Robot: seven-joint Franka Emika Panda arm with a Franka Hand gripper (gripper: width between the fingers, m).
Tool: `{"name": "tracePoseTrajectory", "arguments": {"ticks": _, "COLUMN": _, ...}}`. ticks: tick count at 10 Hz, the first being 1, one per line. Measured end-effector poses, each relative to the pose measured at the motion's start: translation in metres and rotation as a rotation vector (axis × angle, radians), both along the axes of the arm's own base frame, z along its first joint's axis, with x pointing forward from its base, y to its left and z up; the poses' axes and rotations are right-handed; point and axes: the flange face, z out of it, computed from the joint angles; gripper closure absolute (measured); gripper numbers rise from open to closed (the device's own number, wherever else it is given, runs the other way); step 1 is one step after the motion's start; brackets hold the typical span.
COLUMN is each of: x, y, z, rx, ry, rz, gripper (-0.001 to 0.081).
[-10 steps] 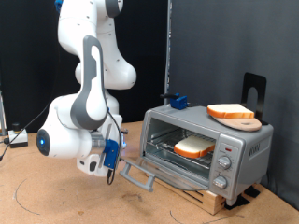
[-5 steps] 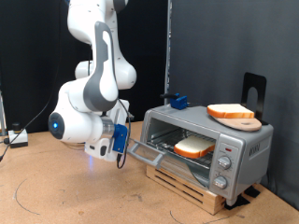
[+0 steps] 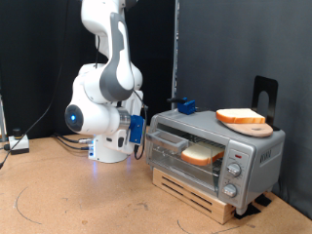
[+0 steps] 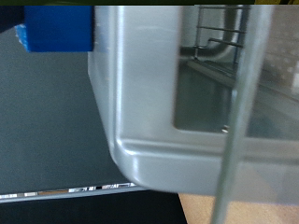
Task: Make a piece of toast with the oven
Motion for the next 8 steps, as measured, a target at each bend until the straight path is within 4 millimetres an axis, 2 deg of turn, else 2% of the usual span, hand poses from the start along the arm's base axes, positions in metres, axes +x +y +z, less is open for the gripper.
{"name": "tracePoseTrajectory", "arguments": {"ticks": 2, "x": -0.009, "y": 0.018, "z": 0.009, "rx": -0.018, "ry": 0.005, "rz": -0.001, "gripper": -0.0001}}
{"name": "tracePoseTrajectory", "arguments": {"ticks": 4, "x": -0.016, "y": 0.027, "z": 0.014, "rx": -0.048, "ry": 0.013, "rz": -0.004, "gripper": -0.0001}}
{"name": "tracePoseTrajectory", "arguments": {"ticks": 6, "x": -0.014, "y": 0.018, "z": 0.011, "rx": -0.136, "ry": 0.034, "rz": -0.036, "gripper": -0.0001}}
{"name": "tracePoseTrajectory", "arguments": {"ticks": 8, "x": -0.002, "y": -0.005, "z": 0.010, "rx": -0.237, "ry": 0.064, "rz": -0.101, "gripper": -0.0001}}
